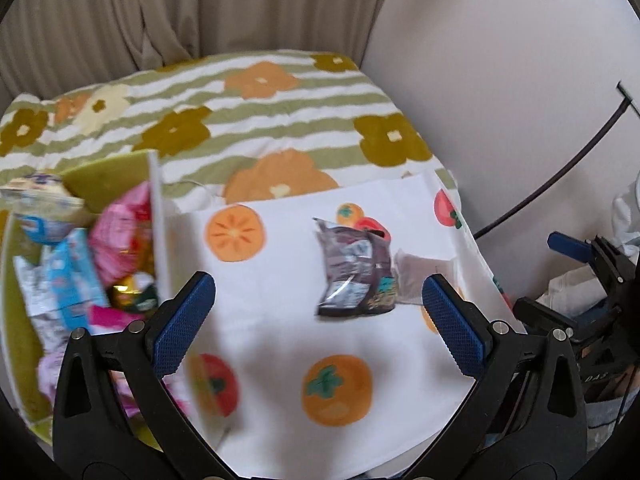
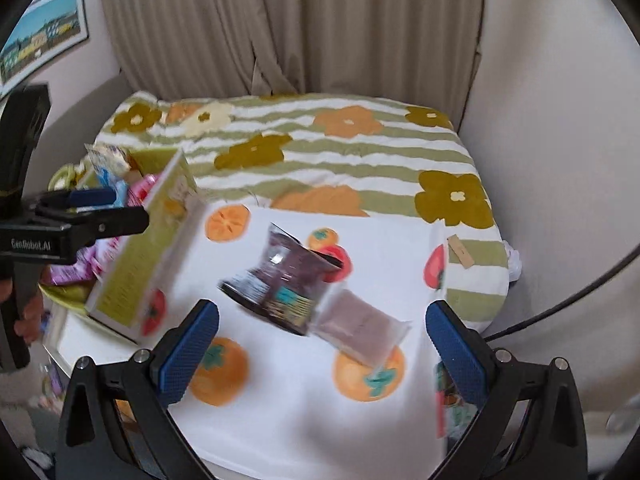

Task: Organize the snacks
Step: 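Move both tools back to the last two bags on the sheet, then grasp the brown MPN bag with the left tool while the right tool grasps the pale pink pouch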

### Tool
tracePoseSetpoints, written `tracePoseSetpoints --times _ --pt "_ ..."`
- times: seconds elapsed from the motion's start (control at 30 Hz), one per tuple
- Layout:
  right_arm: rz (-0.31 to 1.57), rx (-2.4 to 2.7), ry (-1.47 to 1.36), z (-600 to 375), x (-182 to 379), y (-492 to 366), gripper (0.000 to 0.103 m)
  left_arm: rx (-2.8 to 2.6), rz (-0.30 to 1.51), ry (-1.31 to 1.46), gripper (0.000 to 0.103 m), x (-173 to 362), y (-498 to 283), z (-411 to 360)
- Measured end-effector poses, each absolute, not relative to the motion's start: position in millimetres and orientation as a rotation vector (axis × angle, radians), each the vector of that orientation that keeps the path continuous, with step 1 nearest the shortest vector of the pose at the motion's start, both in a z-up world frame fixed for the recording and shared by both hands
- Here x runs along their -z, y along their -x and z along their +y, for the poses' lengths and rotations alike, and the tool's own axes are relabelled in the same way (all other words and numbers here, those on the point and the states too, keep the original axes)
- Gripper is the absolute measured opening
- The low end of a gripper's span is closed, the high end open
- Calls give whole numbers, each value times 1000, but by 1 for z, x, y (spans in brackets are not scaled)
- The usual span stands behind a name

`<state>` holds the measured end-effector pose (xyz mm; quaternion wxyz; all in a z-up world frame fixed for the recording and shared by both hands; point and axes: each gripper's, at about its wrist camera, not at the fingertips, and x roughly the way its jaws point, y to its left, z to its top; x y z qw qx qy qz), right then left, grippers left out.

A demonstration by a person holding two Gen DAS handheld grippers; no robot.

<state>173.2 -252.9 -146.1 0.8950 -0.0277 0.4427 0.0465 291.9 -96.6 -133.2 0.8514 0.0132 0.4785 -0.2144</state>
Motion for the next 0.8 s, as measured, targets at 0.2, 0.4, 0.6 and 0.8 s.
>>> tracePoseSetpoints --times 0.2,0.4,0.6,0.8 --pt "959 -190 187 -285 182 -196 103 419 1086 -45 102 179 -315 -151" --pt "1094 -297 351 -294 244 -225 103 355 1178 -46 102 241 -334 -186" --pt "1171 -464 547 -279 290 -235 103 285 1231 -80 102 278 -342 -203" --pt "1176 -540 575 -279 305 -238 103 241 1228 -86 102 296 -347 -212"
